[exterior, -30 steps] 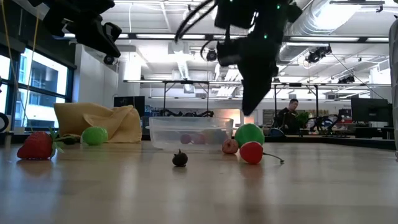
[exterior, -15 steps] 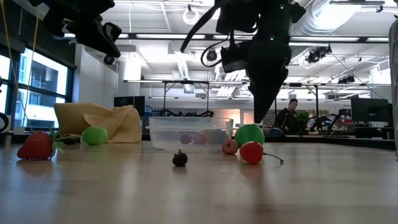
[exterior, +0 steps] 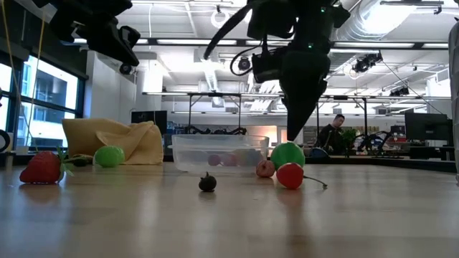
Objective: Pick and placing Produce into tupperware
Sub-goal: Put the green pear into the transparent bin
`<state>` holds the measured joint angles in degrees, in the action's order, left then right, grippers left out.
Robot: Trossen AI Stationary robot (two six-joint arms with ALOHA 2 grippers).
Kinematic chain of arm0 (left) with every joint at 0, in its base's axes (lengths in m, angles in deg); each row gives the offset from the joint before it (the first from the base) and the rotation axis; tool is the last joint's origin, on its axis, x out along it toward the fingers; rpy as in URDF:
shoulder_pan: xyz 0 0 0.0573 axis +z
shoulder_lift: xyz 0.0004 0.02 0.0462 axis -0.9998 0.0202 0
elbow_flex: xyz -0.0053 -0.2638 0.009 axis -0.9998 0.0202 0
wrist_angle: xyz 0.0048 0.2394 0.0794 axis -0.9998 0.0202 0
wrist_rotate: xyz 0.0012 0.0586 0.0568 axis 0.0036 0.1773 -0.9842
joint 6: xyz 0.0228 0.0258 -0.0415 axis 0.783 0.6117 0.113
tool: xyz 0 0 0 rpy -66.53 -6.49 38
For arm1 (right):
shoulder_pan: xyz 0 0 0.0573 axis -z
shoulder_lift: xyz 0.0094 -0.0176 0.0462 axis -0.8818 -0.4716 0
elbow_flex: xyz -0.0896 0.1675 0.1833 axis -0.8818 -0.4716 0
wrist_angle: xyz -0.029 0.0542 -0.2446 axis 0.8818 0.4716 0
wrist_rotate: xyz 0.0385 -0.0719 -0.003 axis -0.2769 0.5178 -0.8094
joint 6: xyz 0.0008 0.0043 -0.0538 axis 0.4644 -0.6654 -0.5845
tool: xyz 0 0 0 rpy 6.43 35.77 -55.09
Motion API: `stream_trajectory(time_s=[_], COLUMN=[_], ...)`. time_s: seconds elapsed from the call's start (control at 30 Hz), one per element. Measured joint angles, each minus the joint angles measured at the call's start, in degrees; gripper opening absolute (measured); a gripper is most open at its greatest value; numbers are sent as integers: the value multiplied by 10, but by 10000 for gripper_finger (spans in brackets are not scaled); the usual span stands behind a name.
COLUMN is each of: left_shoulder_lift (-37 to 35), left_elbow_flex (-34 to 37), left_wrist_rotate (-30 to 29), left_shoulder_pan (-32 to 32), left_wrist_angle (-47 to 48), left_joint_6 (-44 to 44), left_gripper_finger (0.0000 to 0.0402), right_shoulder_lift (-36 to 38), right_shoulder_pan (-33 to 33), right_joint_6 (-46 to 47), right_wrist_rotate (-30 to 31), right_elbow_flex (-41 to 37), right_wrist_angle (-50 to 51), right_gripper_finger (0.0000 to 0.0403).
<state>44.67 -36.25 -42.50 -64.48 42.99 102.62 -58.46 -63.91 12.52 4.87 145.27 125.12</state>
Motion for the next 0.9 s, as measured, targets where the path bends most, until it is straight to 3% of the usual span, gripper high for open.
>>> stream_trajectory(time_s=[0.27,0.6,0.9], left_shoulder_lift=[0,0,0], left_elbow_flex=[0,0,0], left_wrist_rotate=[0,0,0], left_shoulder_pan=[0,0,0], left_wrist_angle=[0,0,0], left_joint_6=[0,0,0], left_gripper_finger=[10,10,10], right_shoulder_lift=[0,0,0], right_shoulder_pan=[0,0,1], right_joint_6=[-3,17,44], right_wrist_rotate=[1,48,36], right_elbow_flex=[0,0,0], right_wrist_angle=[-7,-11,-9], right_gripper_finger=[234,234,234])
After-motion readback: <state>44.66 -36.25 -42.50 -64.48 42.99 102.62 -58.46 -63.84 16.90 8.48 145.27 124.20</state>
